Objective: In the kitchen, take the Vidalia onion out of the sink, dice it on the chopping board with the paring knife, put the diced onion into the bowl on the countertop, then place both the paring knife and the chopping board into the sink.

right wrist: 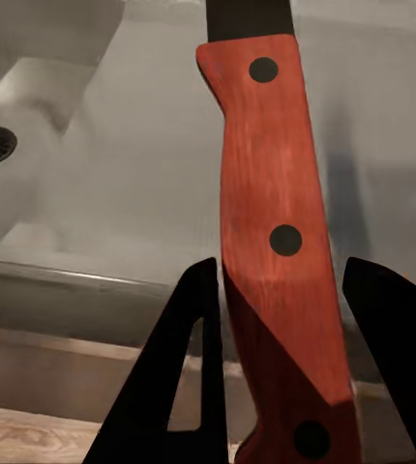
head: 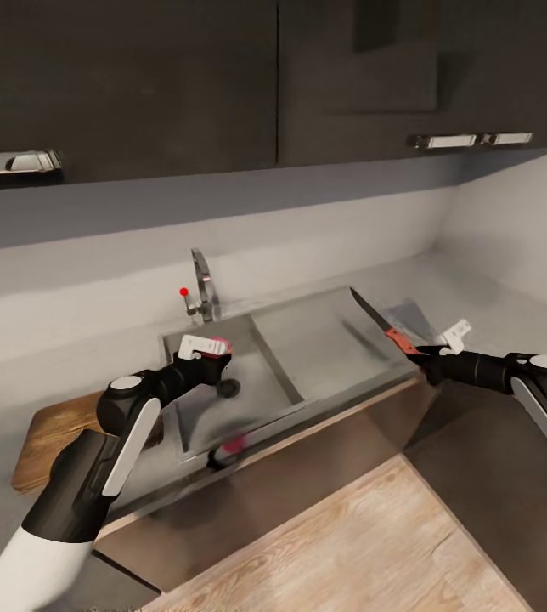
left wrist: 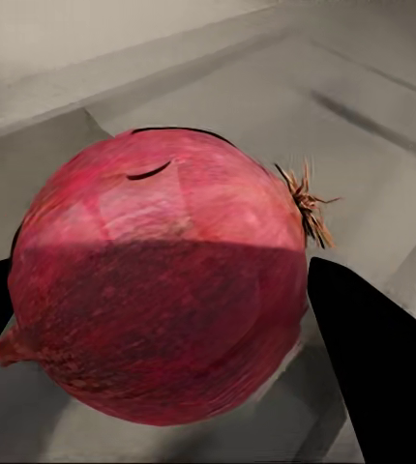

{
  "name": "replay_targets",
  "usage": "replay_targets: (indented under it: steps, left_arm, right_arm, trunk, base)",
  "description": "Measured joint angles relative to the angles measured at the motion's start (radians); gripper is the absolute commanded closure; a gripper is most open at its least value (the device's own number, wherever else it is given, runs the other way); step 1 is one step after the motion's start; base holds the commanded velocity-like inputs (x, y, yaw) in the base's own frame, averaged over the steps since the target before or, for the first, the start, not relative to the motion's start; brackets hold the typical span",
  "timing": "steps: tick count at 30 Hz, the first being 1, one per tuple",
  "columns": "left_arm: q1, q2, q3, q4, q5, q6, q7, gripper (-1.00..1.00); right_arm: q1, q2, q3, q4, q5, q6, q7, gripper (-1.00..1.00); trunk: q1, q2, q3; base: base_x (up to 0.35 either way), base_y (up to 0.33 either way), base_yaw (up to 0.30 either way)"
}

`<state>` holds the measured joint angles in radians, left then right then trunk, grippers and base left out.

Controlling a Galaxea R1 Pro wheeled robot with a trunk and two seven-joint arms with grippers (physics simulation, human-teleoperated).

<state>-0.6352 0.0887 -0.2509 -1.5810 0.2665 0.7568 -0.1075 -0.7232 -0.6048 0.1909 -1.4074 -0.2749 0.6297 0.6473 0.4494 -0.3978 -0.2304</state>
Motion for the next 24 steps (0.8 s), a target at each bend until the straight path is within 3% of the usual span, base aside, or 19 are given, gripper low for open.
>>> replay_targets:
  steps: [24]
  left_arm:
    - [0.000,-0.018,0.000,-0.002,0.000,0.000,0.000,1.00]
  right_arm:
    - [0.000,0.000,0.000,0.000,0.000,0.000,0.000,1.00]
  trunk:
    - [0.000,0.000,0.000]
  base:
    - [0.000,0.017,0.264]
